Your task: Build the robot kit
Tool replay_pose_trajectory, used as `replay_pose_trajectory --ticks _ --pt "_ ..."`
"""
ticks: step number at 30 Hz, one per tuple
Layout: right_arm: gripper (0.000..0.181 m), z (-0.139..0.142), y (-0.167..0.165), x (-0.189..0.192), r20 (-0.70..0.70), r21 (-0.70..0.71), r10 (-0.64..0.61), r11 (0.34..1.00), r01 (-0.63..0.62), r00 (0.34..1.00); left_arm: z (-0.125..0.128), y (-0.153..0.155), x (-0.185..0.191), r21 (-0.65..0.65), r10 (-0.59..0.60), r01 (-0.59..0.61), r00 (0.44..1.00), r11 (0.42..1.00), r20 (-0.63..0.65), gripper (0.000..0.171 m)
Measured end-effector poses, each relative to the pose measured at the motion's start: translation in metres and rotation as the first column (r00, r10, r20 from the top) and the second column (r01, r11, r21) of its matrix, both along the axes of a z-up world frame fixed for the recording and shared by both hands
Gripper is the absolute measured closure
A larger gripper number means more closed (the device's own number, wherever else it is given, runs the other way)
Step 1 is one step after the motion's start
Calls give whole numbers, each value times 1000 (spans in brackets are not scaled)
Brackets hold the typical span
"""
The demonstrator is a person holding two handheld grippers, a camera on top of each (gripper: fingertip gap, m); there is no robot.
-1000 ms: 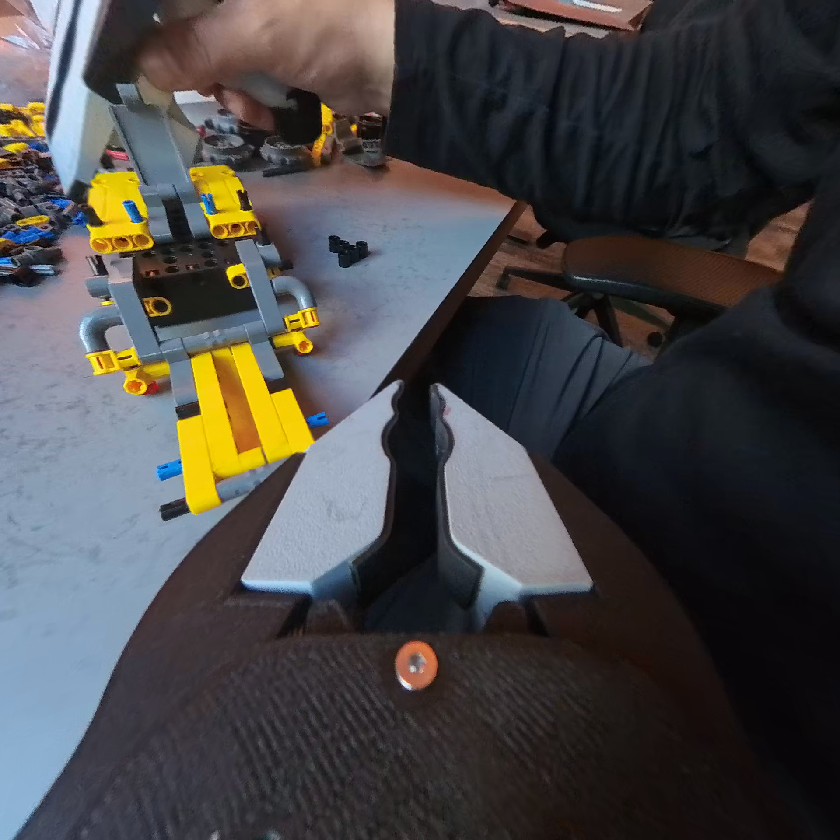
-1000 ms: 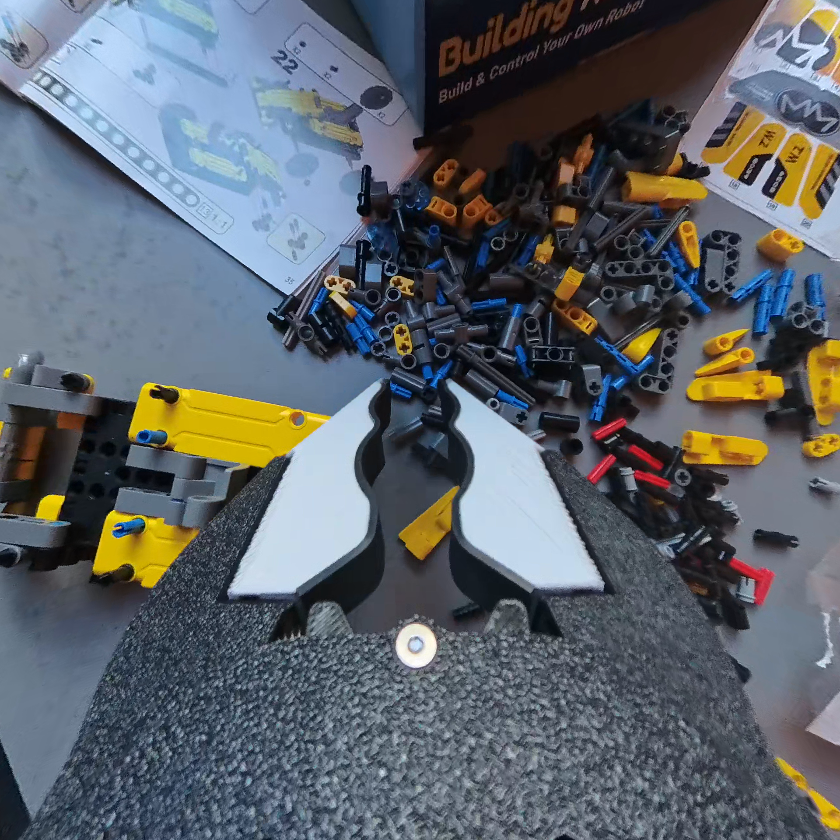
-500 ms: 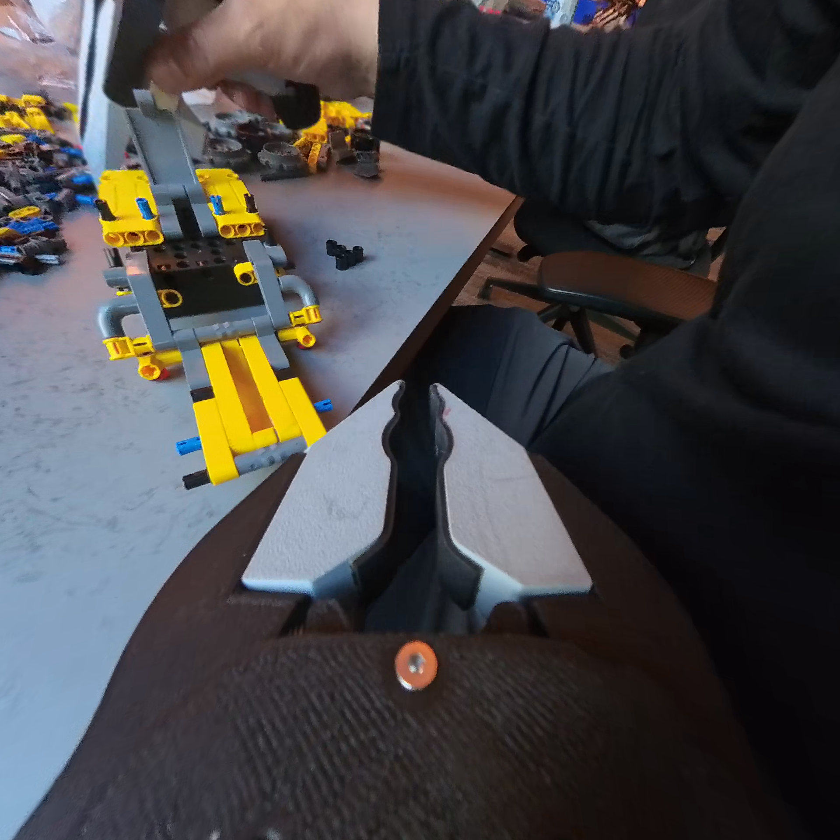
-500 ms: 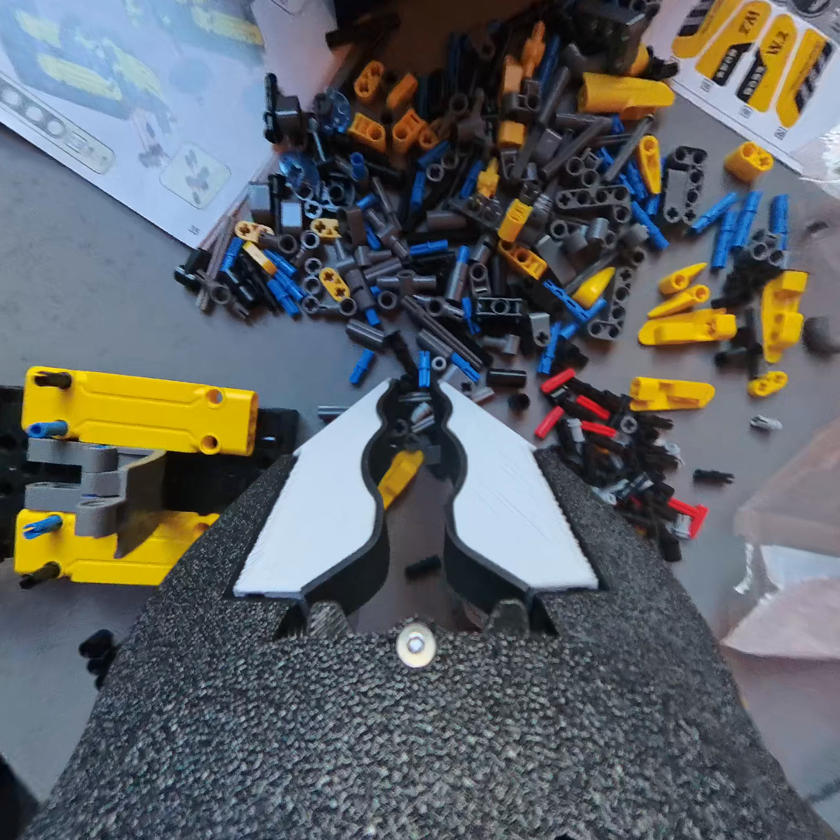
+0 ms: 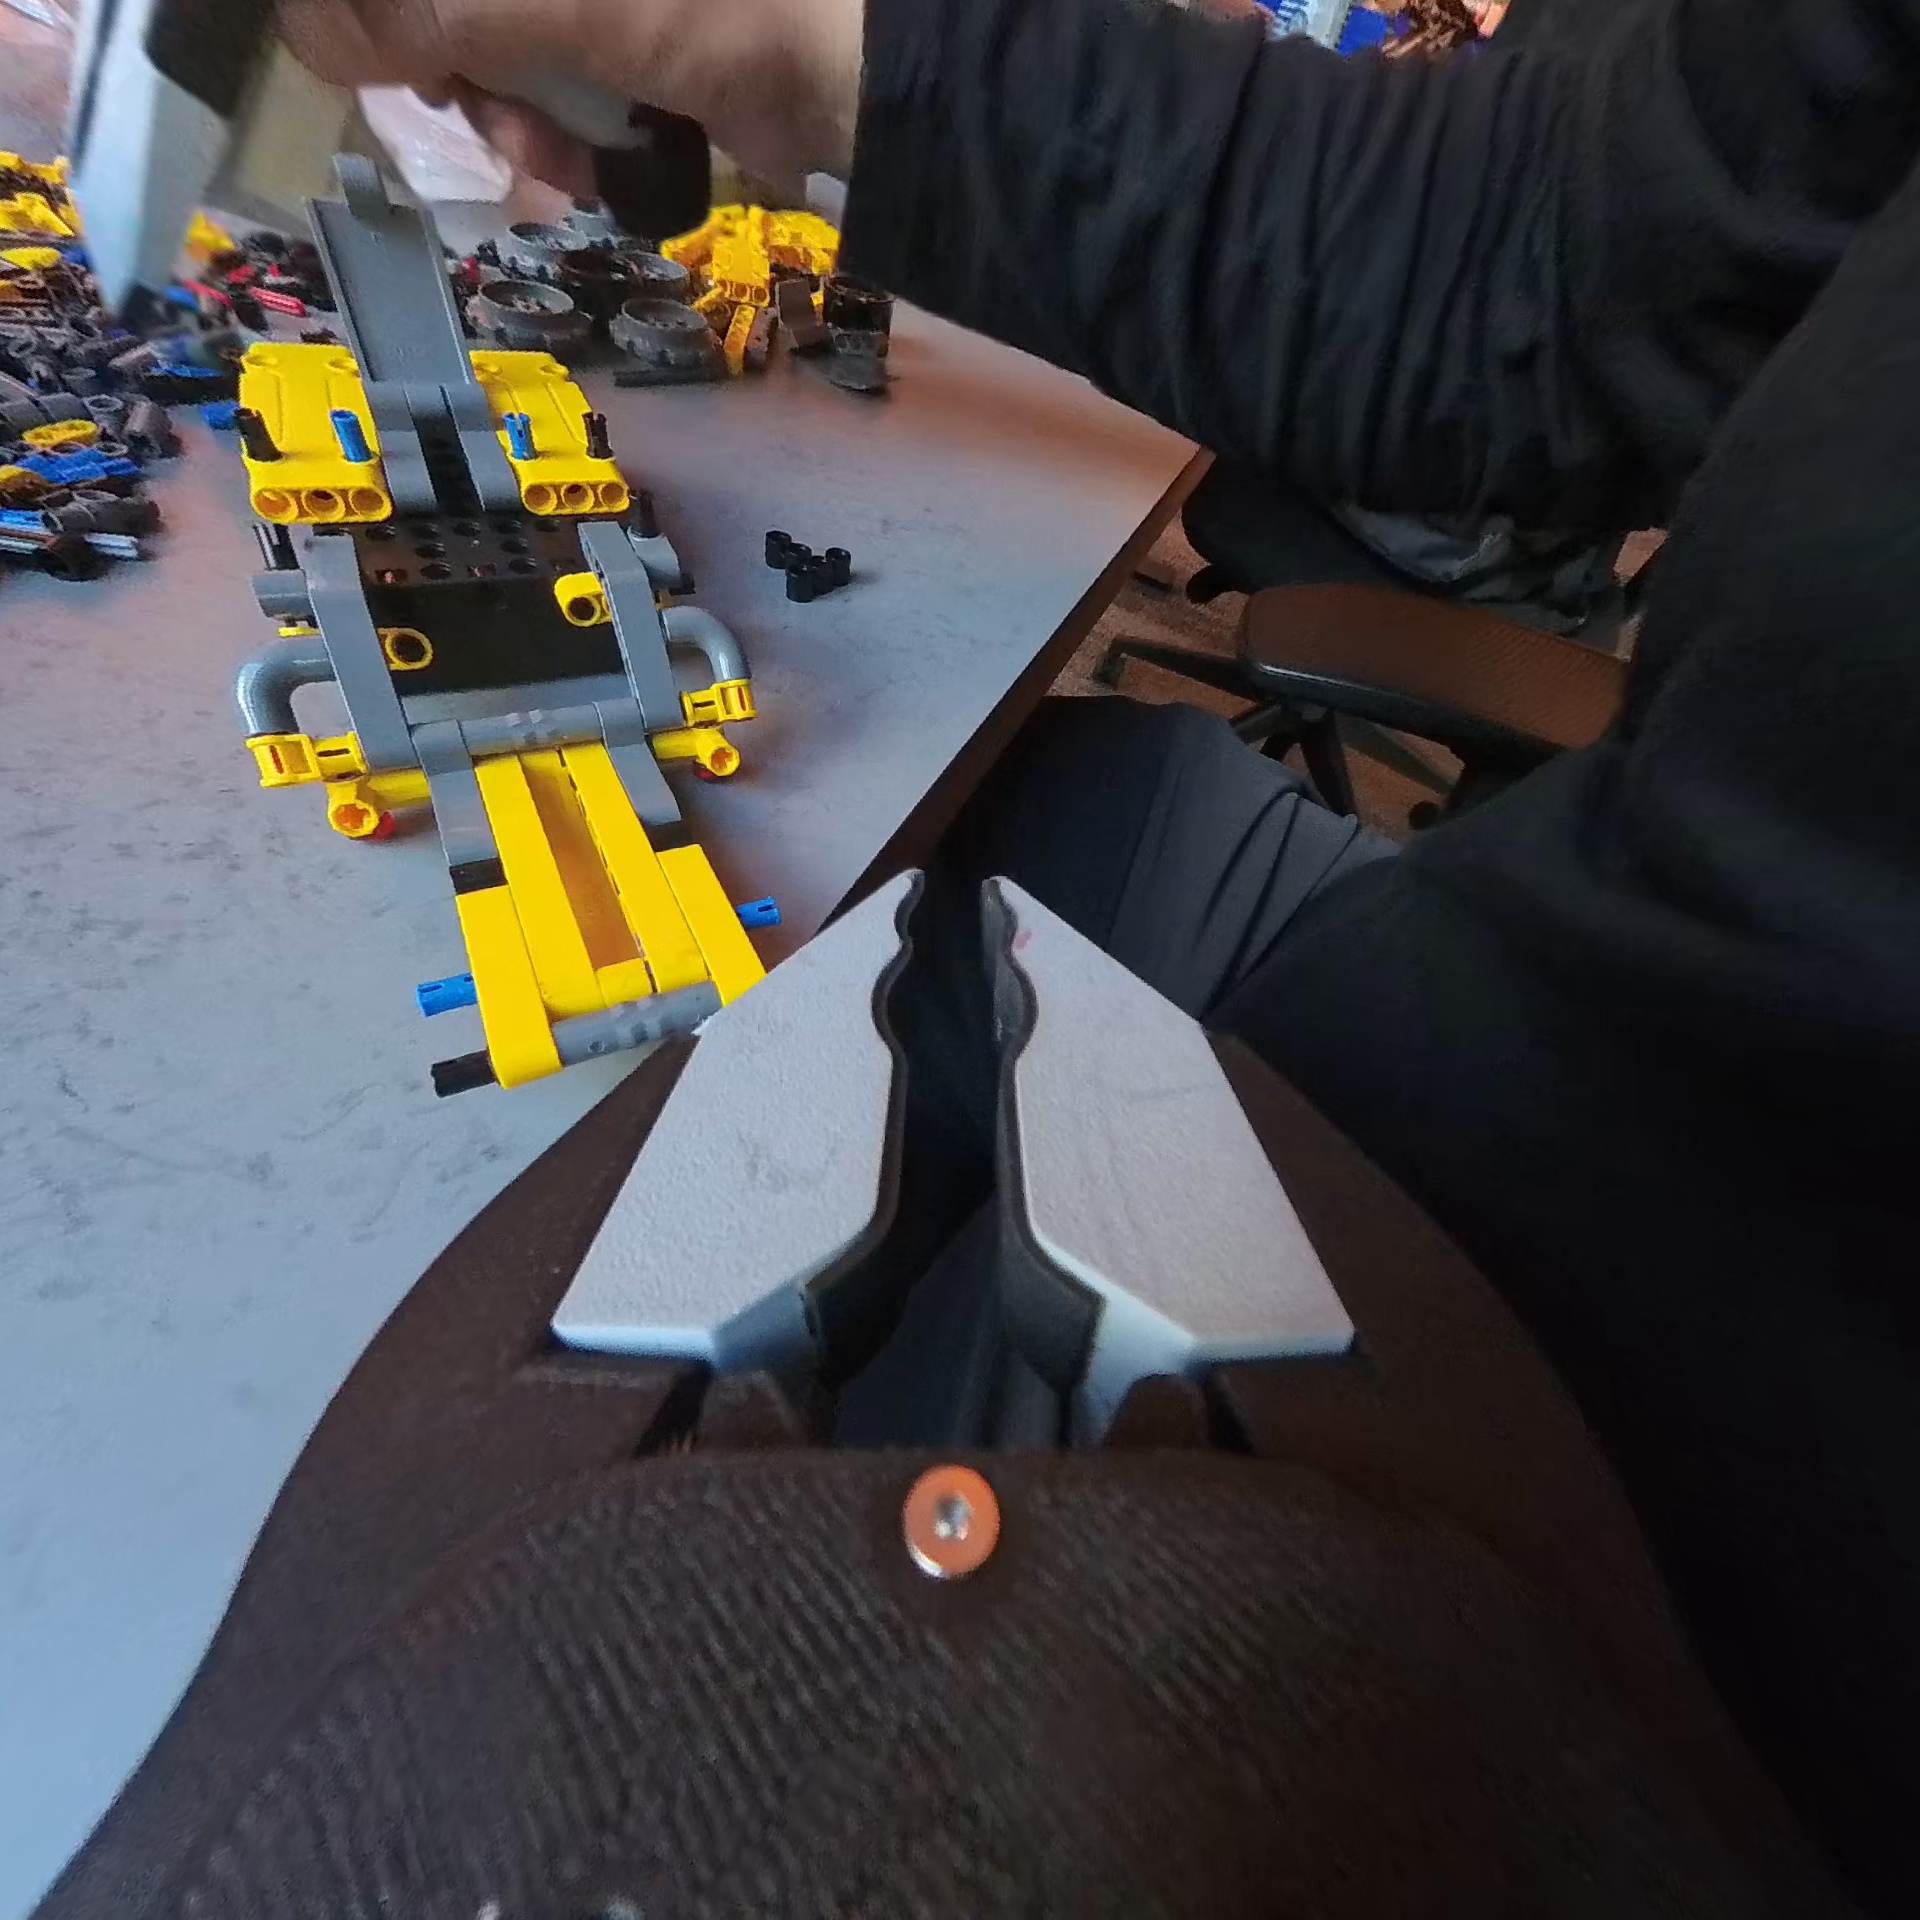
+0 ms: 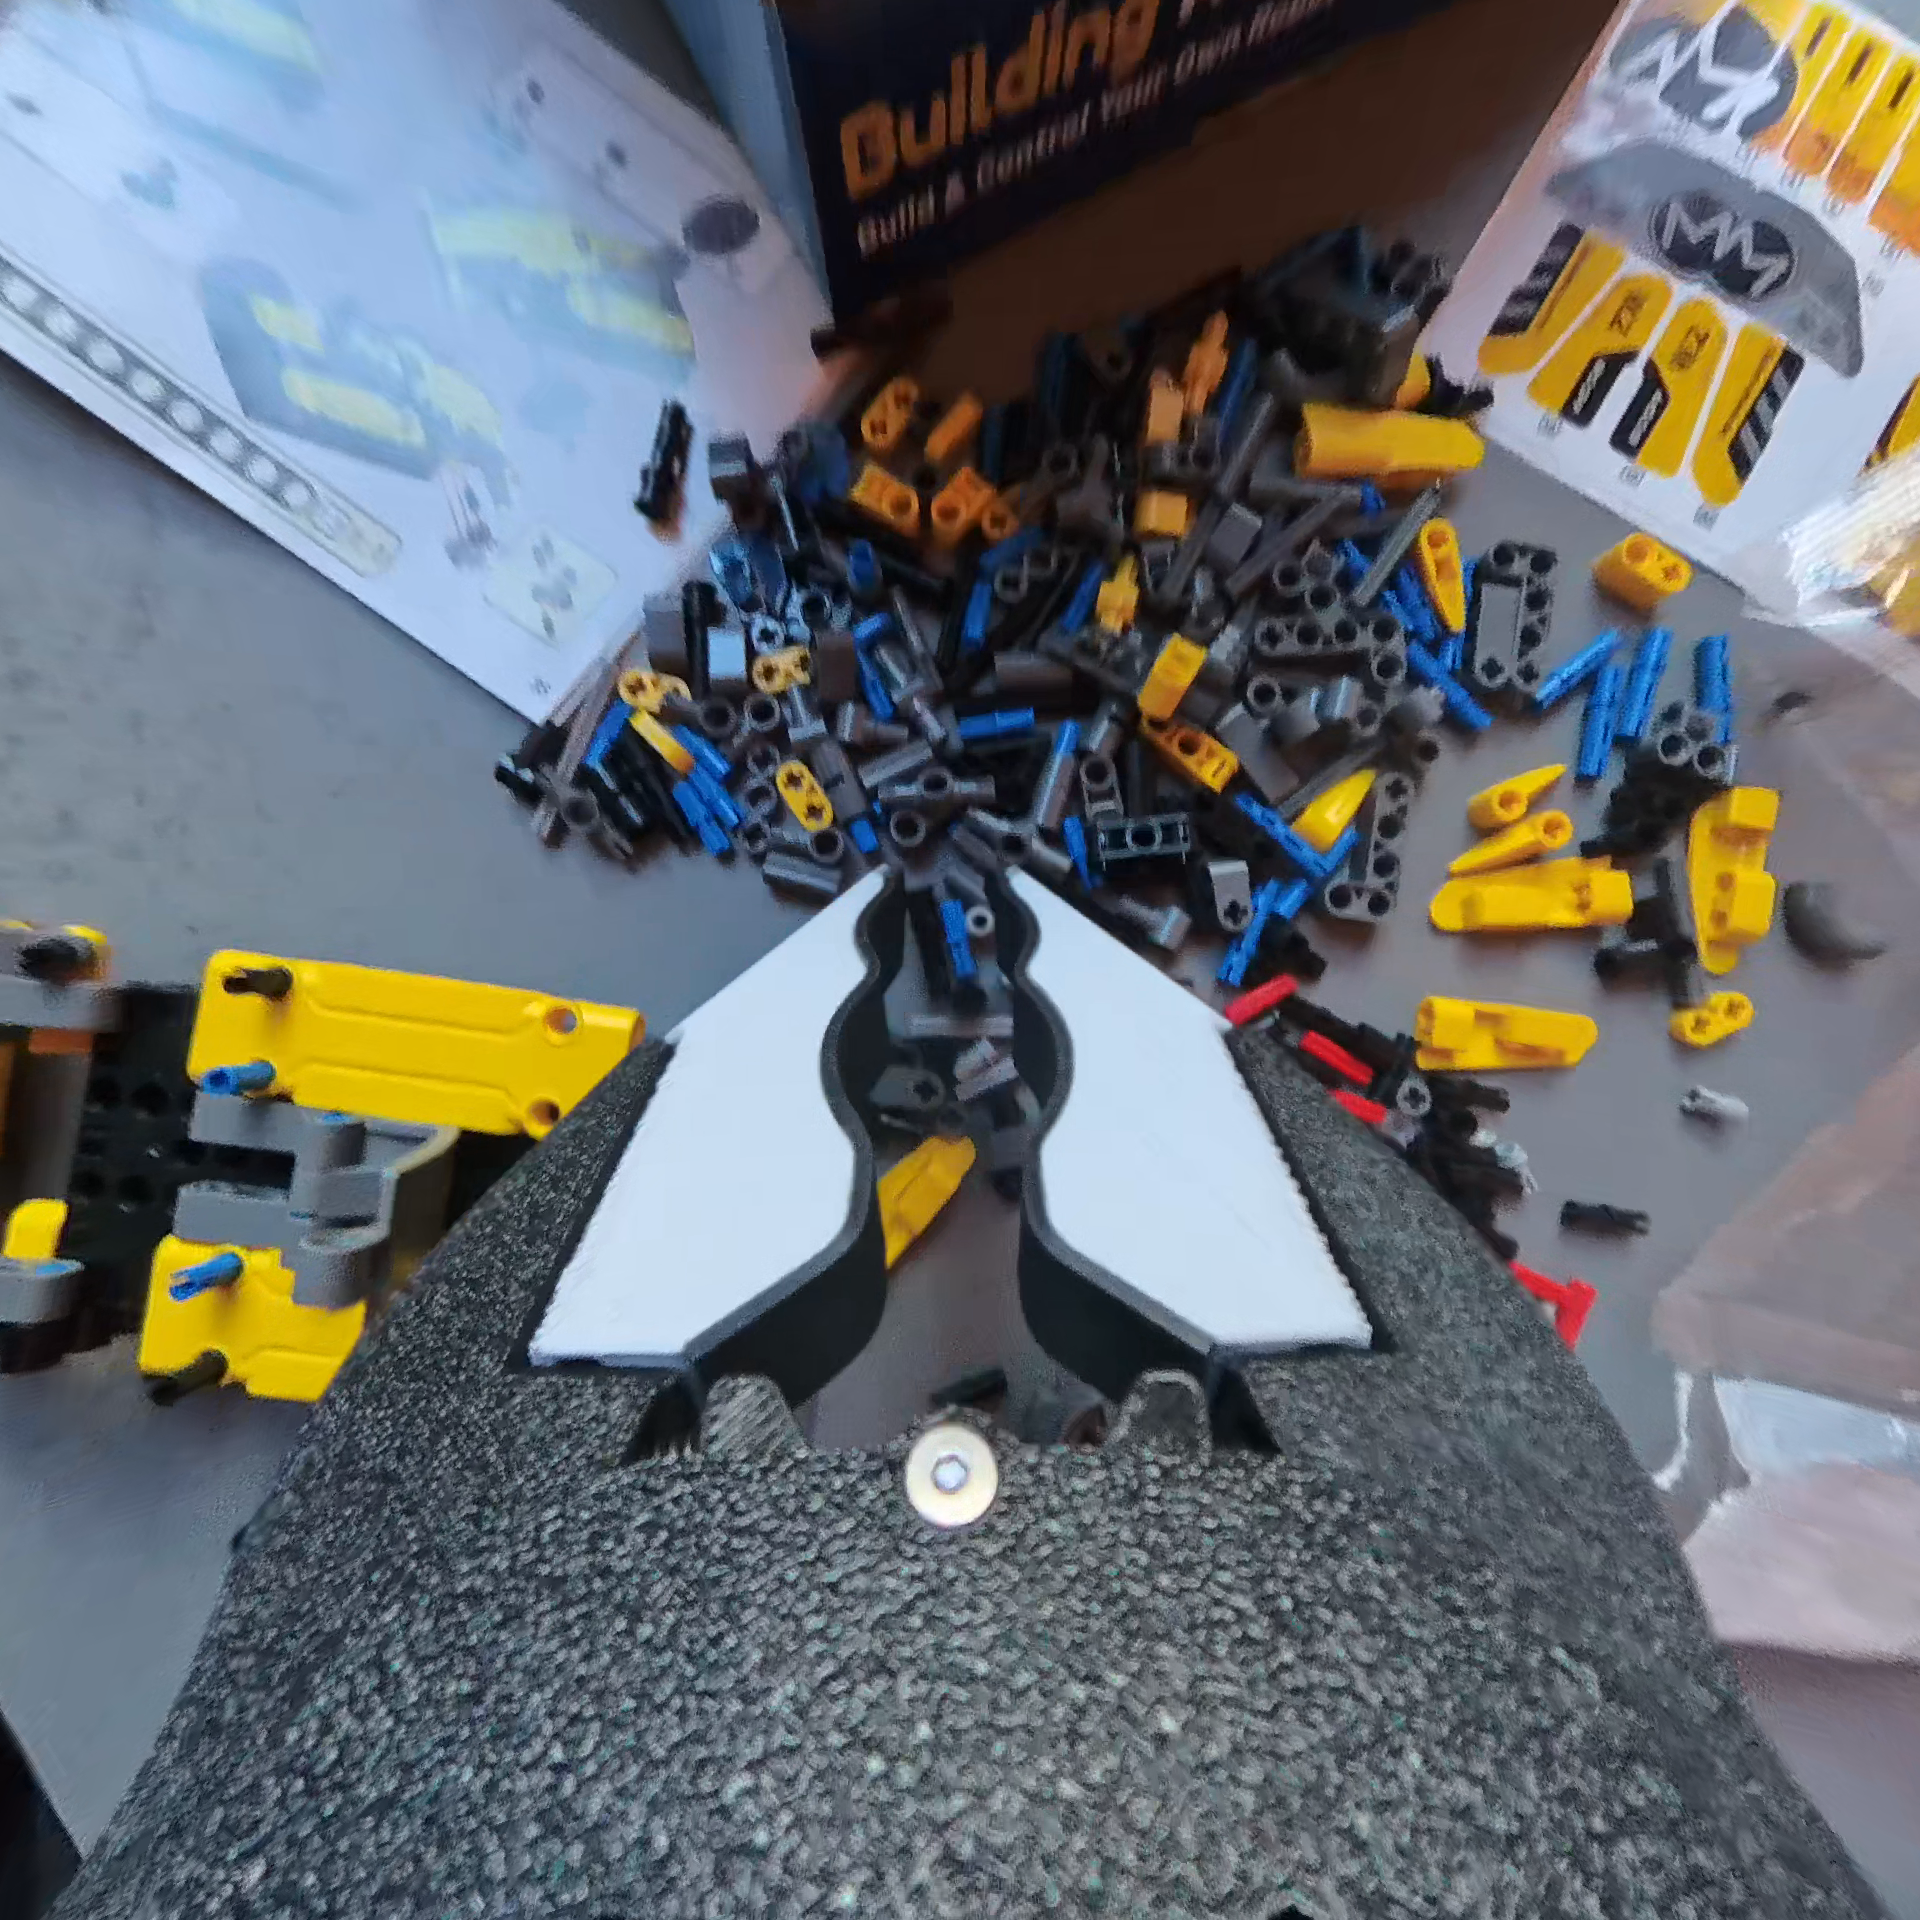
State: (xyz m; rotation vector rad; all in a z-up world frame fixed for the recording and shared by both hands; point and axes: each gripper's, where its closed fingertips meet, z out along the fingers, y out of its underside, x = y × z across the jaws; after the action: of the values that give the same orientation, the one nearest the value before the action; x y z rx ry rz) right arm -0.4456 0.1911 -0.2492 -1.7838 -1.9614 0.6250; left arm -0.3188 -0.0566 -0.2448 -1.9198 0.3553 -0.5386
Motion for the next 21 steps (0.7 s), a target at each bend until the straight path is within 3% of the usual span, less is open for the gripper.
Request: replay_pose_trajectory --ticks 7,14,16,21 --pt "166 -17 -4 15 111 6 59 998 -60 992 -4 1 1 -8 3 -3 1000 1000 -26 166" --pt "164 4 10 -11 -7 32 17 999 -16 1000 -4 1 2 -15 0 0 1000 1000 -17 166" --pt "157 -5 10 -17 47 41 36 998 -38 998 -5 1 3 -19 -3 2 1000 1000 -23 166" --pt "167 -12 14 -1 135 92 67 993 -80 989 -5 0 -1 -16 10 -11 999 1000 -33 166"
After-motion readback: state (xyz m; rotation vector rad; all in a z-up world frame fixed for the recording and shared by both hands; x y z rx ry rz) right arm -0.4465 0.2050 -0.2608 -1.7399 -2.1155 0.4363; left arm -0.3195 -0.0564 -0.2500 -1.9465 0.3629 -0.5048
